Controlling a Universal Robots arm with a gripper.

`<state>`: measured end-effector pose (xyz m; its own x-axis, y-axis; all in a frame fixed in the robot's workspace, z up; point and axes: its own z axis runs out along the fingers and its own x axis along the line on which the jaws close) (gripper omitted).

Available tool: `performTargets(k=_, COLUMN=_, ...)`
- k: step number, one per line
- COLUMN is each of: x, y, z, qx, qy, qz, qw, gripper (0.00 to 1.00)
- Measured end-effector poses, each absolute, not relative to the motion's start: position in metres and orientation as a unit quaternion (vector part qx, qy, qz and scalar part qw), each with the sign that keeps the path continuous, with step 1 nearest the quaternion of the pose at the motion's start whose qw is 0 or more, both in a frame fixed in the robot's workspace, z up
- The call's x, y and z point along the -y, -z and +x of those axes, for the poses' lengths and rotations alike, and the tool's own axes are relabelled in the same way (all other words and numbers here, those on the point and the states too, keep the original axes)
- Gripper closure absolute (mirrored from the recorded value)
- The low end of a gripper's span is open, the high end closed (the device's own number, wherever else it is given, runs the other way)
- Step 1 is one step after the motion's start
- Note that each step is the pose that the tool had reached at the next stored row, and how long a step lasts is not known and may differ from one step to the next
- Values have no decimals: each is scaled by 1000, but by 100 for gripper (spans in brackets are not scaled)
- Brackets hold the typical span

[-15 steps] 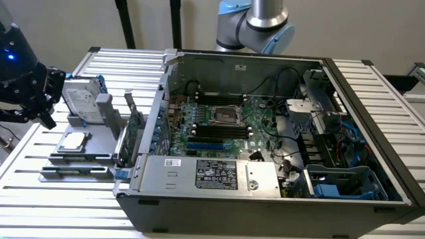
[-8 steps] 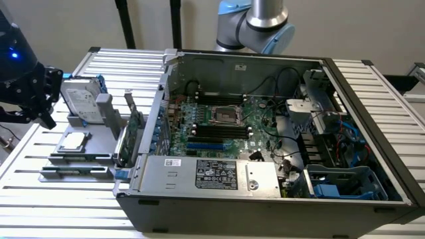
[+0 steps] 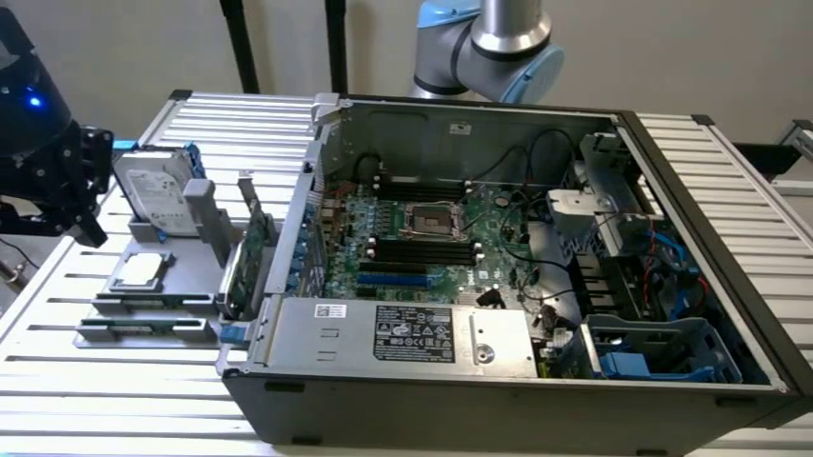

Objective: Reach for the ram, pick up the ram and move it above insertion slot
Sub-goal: 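Pick up the ram and move it above insertion slot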

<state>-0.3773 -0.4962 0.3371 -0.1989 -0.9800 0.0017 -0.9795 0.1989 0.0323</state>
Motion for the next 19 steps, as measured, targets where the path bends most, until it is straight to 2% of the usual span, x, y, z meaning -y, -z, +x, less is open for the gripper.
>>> performTargets(k=19, x=496, y=-337, z=-377, qx=710, qy=11, qz=704, qw=12, gripper=89)
